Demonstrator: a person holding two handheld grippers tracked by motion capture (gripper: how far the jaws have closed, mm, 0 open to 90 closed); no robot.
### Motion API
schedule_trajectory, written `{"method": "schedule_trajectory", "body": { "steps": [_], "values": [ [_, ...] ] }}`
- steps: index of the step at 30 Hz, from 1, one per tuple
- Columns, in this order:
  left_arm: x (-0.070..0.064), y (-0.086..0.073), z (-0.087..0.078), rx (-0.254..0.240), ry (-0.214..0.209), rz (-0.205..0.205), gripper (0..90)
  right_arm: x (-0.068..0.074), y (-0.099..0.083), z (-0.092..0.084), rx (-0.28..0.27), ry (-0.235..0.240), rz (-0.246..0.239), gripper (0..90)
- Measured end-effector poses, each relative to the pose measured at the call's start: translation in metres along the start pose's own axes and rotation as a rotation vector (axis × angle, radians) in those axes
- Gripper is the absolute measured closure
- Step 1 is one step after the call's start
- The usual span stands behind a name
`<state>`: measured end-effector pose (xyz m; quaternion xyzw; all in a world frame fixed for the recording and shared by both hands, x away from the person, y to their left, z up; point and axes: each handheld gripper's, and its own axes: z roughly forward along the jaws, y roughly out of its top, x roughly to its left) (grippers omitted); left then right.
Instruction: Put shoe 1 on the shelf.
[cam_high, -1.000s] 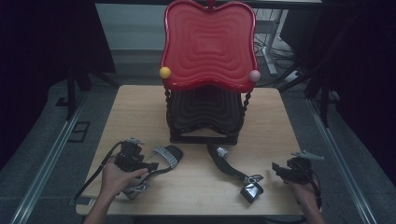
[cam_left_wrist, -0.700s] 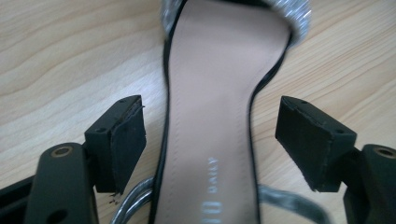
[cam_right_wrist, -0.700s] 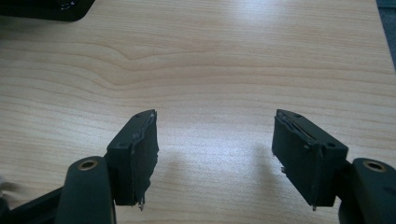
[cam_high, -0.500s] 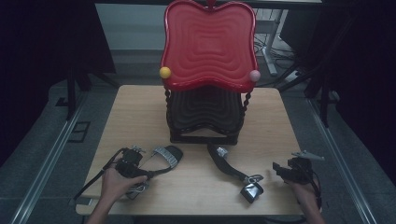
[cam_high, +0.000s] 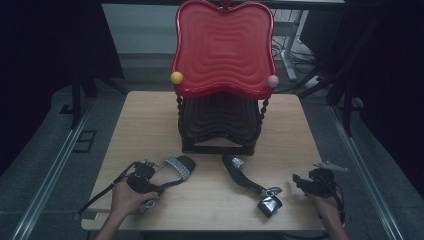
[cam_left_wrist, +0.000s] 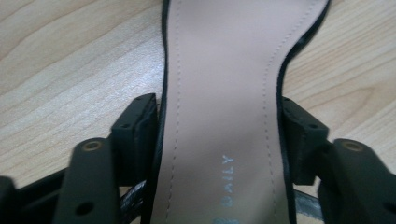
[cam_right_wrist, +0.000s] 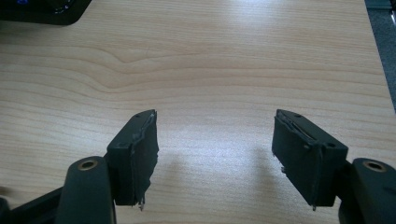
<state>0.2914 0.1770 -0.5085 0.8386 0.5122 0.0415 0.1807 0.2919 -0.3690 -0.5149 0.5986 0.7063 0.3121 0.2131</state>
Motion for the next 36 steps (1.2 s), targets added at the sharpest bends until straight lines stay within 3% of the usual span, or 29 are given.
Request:
{"method": "schedule_trajectory", "body": {
  "steps": [8, 13, 15, 20, 21, 22, 25, 36],
  "values": [
    [0.007, -0.003, -0.004, -0.007, -0.054, -0.035, 42.7, -0.001, 0.000, -0.001, -0.007, -0.004, 0.008, 31.8],
    [0.017, -0.008, -0.013, -0.057, -0.142, -0.083, 42.8, -0.001, 0.000, -0.001, -0.008, -0.005, 0.007, 31.8],
    [0.018, -0.008, -0.016, -0.065, -0.154, -0.089, 42.8, -0.001, 0.000, -0.002, -0.006, -0.006, 0.006, 31.9],
    [0.028, -0.011, -0.028, -0.127, -0.212, -0.129, 42.8, 0.000, 0.000, -0.001, -0.007, -0.006, 0.006, 31.8],
    [0.032, -0.012, -0.033, -0.159, -0.243, -0.156, 42.8, 0.000, 0.000, -0.001, -0.007, -0.005, 0.006, 31.9],
    [0.032, -0.012, -0.033, -0.159, -0.243, -0.156, 42.8, 0.000, 0.000, -0.001, -0.007, -0.005, 0.006, 31.9],
    [0.040, -0.014, -0.044, -0.215, -0.300, -0.193, 42.8, 0.000, 0.000, -0.001, -0.007, -0.006, 0.007, 31.9],
    [0.060, -0.021, -0.068, -0.343, -0.401, -0.278, 42.8, -0.001, 0.000, -0.001, -0.007, -0.005, 0.008, 31.8]
  ]
}}
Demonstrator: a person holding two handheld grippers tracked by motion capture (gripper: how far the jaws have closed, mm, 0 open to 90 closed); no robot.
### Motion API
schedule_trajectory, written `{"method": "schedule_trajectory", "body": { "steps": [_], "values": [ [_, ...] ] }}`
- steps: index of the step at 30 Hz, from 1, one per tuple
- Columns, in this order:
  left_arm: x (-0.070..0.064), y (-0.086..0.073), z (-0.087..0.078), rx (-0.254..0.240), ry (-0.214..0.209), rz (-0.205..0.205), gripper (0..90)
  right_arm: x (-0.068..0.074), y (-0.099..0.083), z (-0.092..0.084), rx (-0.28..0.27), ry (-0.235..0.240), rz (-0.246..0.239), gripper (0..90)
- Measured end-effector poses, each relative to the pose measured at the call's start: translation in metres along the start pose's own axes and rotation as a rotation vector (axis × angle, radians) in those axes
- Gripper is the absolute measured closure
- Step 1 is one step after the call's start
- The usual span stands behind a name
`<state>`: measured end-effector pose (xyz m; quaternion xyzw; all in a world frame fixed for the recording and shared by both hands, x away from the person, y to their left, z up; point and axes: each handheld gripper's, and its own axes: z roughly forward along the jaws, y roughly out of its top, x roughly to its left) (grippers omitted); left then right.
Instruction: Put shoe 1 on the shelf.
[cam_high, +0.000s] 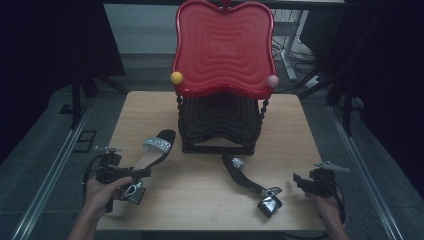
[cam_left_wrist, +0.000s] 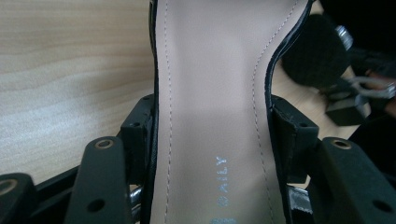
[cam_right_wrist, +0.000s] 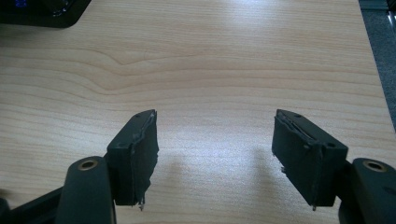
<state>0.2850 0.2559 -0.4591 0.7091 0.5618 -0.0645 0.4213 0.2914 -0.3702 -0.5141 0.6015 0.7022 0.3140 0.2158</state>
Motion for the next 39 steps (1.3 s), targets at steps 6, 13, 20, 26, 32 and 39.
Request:
{"method": "schedule_trajectory", "body": {
  "steps": [6, 13, 20, 26, 32, 39],
  "values": [
    [0.004, 0.005, -0.011, -0.077, -0.023, -0.037, 42.8, -0.001, 0.000, 0.000, 0.000, 0.000, 0.004, 31.9],
    [0.008, 0.018, -0.025, -0.147, -0.091, -0.072, 42.8, 0.000, 0.000, 0.000, 0.001, 0.001, 0.004, 31.8],
    [0.009, 0.037, -0.037, -0.190, -0.104, -0.080, 42.9, -0.001, -0.001, 0.000, 0.002, 0.000, 0.003, 31.8],
    [0.007, 0.057, -0.046, -0.237, -0.127, -0.094, 42.9, -0.001, -0.001, 0.001, 0.002, 0.001, 0.003, 31.9],
    [0.006, 0.078, -0.058, -0.285, -0.148, -0.103, 42.9, -0.002, -0.001, 0.001, 0.004, 0.000, 0.004, 31.9],
    [0.004, 0.095, -0.068, -0.333, -0.176, -0.118, 42.9, -0.001, 0.000, 0.001, 0.002, 0.001, 0.005, 31.9]
  ]
}}
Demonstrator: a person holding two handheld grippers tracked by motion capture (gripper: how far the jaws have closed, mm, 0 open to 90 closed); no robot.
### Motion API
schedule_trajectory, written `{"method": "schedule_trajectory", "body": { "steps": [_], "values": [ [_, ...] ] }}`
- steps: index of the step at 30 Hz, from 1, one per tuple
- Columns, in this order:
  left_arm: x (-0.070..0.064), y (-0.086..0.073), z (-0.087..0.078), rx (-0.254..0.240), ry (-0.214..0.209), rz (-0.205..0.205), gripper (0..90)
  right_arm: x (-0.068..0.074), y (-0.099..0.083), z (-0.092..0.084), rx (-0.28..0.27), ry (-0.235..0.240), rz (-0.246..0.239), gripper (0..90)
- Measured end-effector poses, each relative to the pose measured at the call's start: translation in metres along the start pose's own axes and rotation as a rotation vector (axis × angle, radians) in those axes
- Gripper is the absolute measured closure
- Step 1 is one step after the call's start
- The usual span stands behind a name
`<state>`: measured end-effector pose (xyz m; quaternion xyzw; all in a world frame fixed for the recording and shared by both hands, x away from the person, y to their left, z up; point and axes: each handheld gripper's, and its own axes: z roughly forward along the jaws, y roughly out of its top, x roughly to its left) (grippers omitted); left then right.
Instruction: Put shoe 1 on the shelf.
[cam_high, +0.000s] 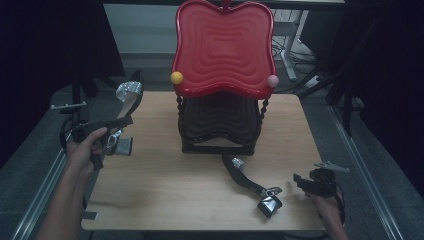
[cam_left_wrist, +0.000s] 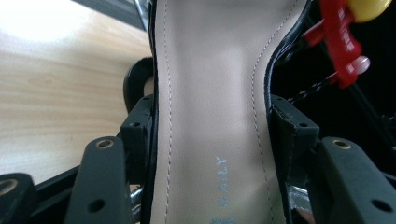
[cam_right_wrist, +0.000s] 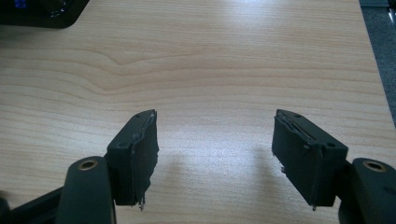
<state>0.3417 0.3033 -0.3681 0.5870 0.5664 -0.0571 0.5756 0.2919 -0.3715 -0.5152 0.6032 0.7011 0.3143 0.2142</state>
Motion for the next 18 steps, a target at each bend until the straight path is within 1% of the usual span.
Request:
{"method": "schedule_trajectory", "body": {
  "steps": [2, 5, 9, 14, 18],
  "values": [
    [-0.003, 0.005, 0.000, -0.010, 0.001, 0.001, 42.9, -0.001, 0.000, 0.000, -0.001, -0.001, 0.004, 31.9],
    [-0.010, 0.014, 0.000, -0.013, 0.016, 0.013, 42.9, -0.001, 0.000, 0.000, -0.004, -0.001, 0.004, 31.9],
    [-0.021, 0.027, 0.002, -0.025, -0.002, 0.021, 42.9, 0.000, 0.000, 0.000, -0.004, -0.001, 0.007, 31.9],
    [-0.038, 0.044, 0.005, -0.035, -0.028, 0.032, 42.9, -0.001, 0.000, 0.000, -0.002, 0.001, 0.008, 31.9],
    [-0.053, 0.059, 0.007, -0.053, -0.046, 0.037, 42.9, -0.002, 0.000, 0.000, 0.000, 0.001, 0.011, 31.9]
  ]
}}
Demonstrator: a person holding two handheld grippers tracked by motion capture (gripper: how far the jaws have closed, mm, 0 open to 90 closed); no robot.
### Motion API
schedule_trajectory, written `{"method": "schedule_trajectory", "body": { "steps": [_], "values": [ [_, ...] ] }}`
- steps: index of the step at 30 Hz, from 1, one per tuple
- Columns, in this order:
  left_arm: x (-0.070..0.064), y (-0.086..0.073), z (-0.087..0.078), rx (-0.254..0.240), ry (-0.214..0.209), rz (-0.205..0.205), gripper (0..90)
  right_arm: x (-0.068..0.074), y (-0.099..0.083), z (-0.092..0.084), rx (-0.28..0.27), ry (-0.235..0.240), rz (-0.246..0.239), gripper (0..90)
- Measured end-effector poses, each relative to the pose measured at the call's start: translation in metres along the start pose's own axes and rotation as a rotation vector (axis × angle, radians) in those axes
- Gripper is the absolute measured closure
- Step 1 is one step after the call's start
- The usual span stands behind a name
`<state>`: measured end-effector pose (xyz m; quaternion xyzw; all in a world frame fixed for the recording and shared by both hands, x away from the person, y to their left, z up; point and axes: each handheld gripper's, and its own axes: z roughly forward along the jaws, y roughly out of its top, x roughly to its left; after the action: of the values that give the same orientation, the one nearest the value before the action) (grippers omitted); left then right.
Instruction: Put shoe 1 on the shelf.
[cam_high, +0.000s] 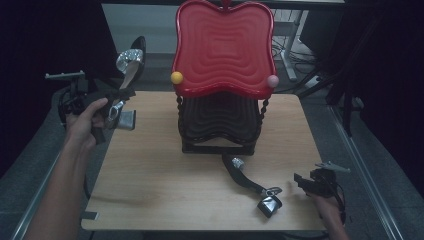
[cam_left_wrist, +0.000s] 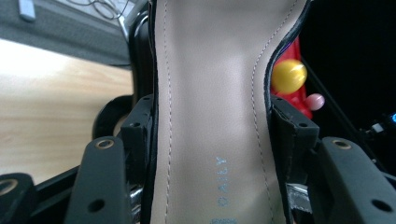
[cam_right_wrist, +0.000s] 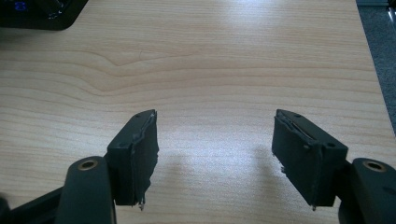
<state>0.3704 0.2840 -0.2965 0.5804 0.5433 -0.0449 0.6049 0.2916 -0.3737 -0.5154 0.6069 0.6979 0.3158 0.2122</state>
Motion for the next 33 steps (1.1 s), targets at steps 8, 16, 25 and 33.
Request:
{"method": "schedule_trajectory", "body": {
  "steps": [8, 16, 25, 33],
  "values": [
    [-0.028, 0.024, 0.011, -0.004, 0.012, 0.018, 42.9, 0.001, 0.000, 0.002, 0.004, -0.002, -0.005, 31.9],
    [-0.054, 0.038, 0.028, -0.011, 0.012, 0.028, 42.9, 0.000, 0.000, 0.000, -0.001, -0.004, -0.004, 31.9],
    [-0.077, 0.046, 0.044, -0.014, 0.025, 0.049, 42.9, -0.001, 0.000, 0.000, -0.002, -0.001, -0.001, 32.0],
    [-0.106, 0.060, 0.060, -0.004, 0.051, 0.077, 42.9, -0.002, 0.001, 0.002, 0.001, 0.002, -0.003, 32.0]
  ]
}}
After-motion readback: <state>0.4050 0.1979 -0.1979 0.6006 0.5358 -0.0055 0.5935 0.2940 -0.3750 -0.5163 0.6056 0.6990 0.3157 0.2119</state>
